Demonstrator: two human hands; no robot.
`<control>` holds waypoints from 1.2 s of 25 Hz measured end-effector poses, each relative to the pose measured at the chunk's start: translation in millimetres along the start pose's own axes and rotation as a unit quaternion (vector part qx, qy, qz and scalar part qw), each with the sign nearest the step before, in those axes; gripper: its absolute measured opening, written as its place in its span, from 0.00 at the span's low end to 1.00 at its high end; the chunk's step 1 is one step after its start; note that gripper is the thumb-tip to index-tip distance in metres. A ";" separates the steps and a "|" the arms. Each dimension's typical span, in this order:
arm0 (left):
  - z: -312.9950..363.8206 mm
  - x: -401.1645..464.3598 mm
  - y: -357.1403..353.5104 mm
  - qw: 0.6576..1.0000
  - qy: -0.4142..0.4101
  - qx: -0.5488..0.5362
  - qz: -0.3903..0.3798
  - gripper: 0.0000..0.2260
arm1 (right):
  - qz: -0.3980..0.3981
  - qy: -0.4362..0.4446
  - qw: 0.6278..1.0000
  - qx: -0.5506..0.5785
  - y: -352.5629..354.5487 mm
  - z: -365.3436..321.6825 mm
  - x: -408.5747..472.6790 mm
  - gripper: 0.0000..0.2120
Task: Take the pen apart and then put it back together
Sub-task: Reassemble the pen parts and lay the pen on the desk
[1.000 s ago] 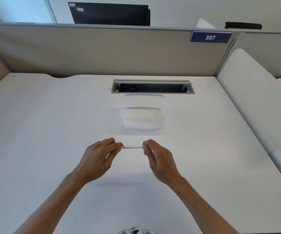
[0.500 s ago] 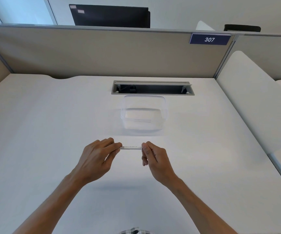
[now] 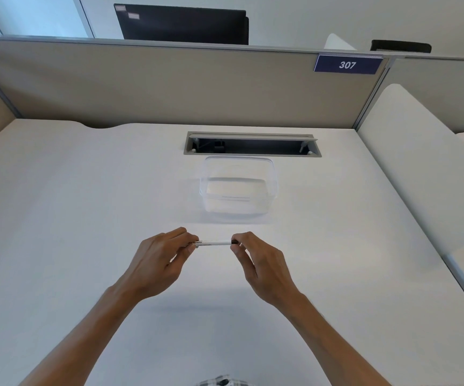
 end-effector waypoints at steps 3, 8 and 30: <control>1.2 -0.5 -1.6 1.000 -0.004 -0.007 -0.007 0.10 | -0.021 -0.001 0.999 0.035 -1.0 0.8 0.6 0.12; 6.1 2.8 -1.1 0.999 -0.019 0.029 0.000 0.11 | -0.084 -0.095 0.981 0.148 -7.1 6.2 1.7 0.15; 6.1 4.2 2.9 0.998 -0.017 0.029 0.045 0.11 | -0.018 -0.028 0.999 0.026 9.7 -3.8 3.3 0.06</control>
Point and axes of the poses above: each hand's wrist, its own x-axis towards the middle knuckle, its own y-axis out of the back of the hand, z = x × y, the point moved 5 cm from there along x, towards the middle knuckle, and after that the axes turned 13 degrees about -y, right-handed, at the moved point
